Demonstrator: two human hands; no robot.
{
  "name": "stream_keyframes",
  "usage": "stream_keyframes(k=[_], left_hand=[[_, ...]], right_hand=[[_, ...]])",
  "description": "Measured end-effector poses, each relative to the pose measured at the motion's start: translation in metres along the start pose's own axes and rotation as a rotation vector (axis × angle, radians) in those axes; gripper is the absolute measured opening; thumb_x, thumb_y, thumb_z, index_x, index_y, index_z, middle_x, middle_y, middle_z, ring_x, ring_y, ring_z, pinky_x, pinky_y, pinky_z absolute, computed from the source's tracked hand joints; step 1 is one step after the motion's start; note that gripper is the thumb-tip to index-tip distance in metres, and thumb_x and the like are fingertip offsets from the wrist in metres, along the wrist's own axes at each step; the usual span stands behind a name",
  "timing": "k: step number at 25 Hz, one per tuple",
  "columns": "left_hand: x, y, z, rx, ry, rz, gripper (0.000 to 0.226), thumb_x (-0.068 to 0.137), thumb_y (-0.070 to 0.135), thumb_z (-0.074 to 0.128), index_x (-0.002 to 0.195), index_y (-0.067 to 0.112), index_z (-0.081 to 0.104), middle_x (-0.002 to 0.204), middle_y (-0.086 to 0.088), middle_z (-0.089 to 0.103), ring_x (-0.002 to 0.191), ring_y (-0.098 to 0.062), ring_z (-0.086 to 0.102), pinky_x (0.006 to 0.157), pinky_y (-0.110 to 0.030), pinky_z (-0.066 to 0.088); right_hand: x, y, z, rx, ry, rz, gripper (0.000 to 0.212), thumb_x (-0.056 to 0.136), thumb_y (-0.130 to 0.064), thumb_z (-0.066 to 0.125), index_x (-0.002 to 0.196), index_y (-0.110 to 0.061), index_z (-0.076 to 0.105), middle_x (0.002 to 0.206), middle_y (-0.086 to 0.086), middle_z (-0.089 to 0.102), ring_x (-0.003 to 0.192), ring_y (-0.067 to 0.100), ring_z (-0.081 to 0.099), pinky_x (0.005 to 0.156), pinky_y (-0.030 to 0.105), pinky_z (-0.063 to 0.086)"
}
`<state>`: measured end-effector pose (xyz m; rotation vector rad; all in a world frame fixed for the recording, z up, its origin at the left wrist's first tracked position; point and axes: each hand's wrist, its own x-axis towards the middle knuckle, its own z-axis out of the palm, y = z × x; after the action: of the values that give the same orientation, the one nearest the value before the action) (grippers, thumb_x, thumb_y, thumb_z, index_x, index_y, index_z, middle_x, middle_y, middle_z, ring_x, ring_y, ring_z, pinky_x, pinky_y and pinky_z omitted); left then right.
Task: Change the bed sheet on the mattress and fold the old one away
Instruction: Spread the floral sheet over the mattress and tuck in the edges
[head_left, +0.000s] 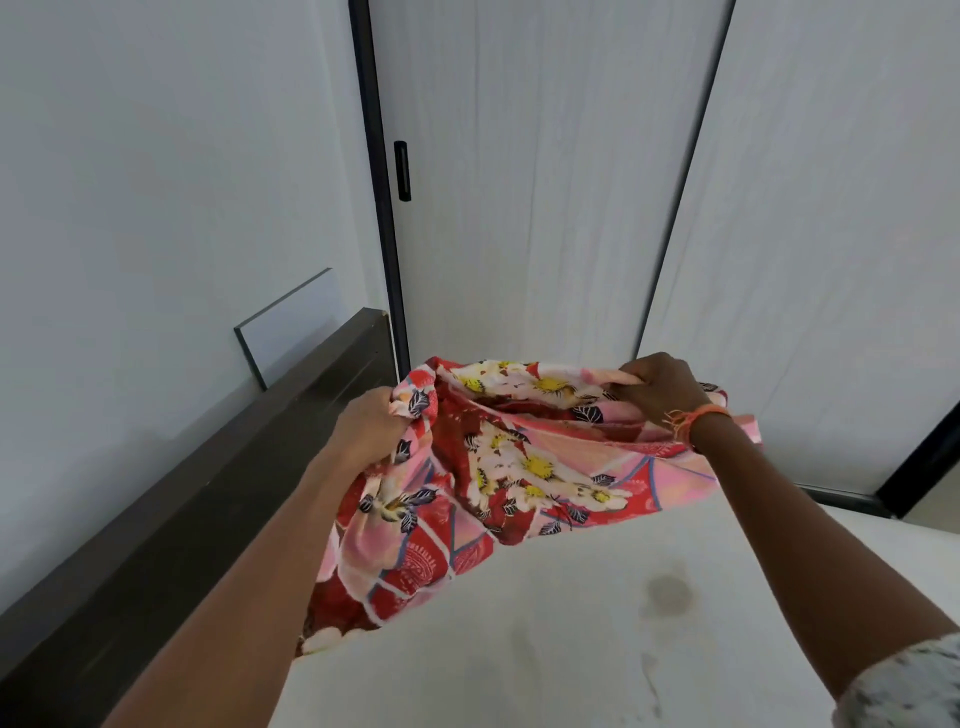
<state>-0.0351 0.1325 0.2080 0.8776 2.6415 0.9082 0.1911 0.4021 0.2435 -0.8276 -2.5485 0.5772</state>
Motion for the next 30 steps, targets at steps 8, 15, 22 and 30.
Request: stream_keyframes(k=[8,15,22,30], left_hand=[[-0.015,0.011,-0.027,-0.336,-0.223,-0.003,0.034,0.097,0.036,0.059,0.096,0.005,0.071,0.09,-0.017,0.075,0.087,-0.039,0.071,0.087,-0.049,0.055],[-0.029,0.095,0.044,-0.211,-0.429,0.167,0.017,0.092,0.018,0.067,0.095,0.001,0.066,0.063,-0.008,0.055,0.051,-0.024,0.05,0.053,-0.026,0.04],[-0.02,0.08,0.06,-0.611,-0.541,-0.259,0.035,0.098,0.031,0.057,0.1,-0.002,0.066,0.089,-0.02,0.072,0.08,-0.033,0.071,0.081,-0.042,0.06],[-0.028,0.083,0.044,-0.792,-0.531,-0.393,0.021,0.098,0.015,0.055,0.087,0.004,0.069,0.076,-0.015,0.065,0.069,-0.025,0.062,0.071,-0.037,0.057]], right_hand=[[0.016,0.051,-0.013,-0.229,0.137,0.501,0.02,0.089,-0.033,0.059,0.1,-0.02,0.069,0.11,0.015,0.065,0.107,0.037,0.057,0.096,0.049,0.037],[-0.033,-0.031,0.075,0.237,-0.219,-0.16,0.074,0.071,-0.017,0.081,0.137,-0.01,0.049,0.124,0.01,0.059,0.094,0.017,0.058,0.088,0.027,0.045],[-0.089,-0.034,0.117,0.457,0.018,-0.069,0.046,0.085,-0.032,0.072,0.124,-0.022,0.05,0.115,-0.005,0.056,0.099,0.008,0.057,0.083,0.025,0.053],[-0.074,-0.061,0.106,0.59,0.056,-0.153,0.009,0.092,-0.019,0.064,0.084,-0.021,0.068,0.075,-0.009,0.068,0.067,0.005,0.064,0.061,0.019,0.05]])
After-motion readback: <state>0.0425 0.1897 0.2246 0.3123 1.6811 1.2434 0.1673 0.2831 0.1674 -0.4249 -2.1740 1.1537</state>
